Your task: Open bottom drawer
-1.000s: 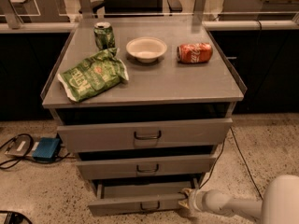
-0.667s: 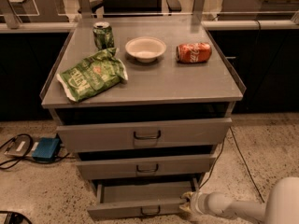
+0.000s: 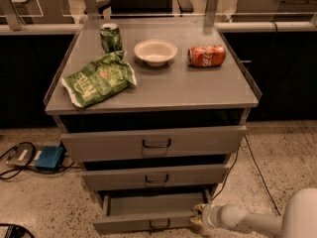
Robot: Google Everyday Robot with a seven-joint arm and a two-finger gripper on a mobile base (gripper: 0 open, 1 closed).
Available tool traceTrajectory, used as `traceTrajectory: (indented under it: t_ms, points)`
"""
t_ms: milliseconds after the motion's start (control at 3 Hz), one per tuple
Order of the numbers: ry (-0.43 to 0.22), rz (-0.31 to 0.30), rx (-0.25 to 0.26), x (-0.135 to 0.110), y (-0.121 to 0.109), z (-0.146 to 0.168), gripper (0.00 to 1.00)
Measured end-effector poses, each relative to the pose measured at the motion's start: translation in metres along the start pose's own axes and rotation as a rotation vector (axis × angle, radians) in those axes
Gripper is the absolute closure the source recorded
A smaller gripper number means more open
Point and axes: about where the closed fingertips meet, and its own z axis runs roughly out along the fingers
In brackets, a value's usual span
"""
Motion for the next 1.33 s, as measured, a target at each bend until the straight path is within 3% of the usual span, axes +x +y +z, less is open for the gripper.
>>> traceTrajectory:
  t_ms: [333, 667, 1000, 1333]
  points:
    - [0.0, 0.0, 0.0, 0.0, 0.0, 0.0, 0.27]
    - [0.0, 0.0, 0.0, 0.0, 0.0, 0.0, 0.04]
    - [0.0, 0.0, 0.0, 0.0, 0.0001, 0.0001, 0.04]
    - [0.0, 0.0, 0.0, 0.0, 0.0001, 0.0, 0.27]
